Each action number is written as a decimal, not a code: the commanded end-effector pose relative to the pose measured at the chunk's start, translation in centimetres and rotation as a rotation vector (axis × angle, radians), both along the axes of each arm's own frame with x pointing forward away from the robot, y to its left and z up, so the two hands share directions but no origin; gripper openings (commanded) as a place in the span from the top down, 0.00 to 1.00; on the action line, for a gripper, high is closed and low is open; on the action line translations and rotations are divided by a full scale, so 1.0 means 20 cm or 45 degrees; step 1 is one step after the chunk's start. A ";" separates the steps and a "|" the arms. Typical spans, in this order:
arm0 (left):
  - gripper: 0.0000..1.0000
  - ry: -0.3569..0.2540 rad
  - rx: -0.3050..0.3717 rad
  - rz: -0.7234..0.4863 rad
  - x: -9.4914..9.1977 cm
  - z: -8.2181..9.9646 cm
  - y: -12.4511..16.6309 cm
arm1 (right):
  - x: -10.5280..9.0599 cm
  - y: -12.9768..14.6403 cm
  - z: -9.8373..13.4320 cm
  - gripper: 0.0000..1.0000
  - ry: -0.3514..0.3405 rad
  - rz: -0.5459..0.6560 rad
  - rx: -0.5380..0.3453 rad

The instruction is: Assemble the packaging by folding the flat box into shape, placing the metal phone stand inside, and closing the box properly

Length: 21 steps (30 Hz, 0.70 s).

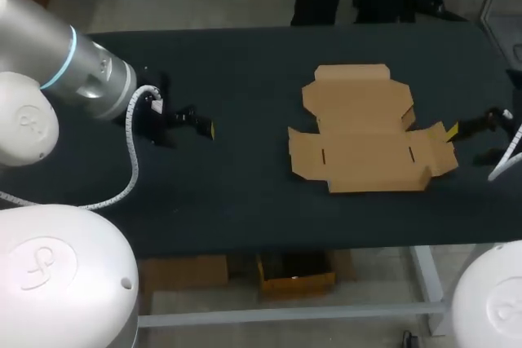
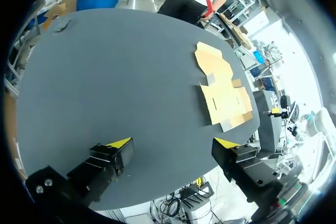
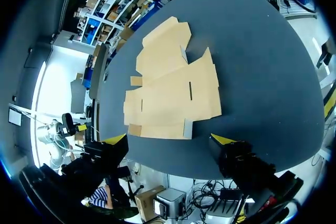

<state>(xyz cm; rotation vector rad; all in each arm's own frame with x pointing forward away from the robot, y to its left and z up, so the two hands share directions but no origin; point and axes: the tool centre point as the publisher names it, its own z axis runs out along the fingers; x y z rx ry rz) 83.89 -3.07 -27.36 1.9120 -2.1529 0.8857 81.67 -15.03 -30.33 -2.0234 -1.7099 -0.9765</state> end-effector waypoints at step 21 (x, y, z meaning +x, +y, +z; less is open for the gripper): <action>0.00 0.065 -0.089 -0.063 0.11 -0.10 -0.21 | -0.04 -0.16 -0.02 0.00 0.015 0.085 0.037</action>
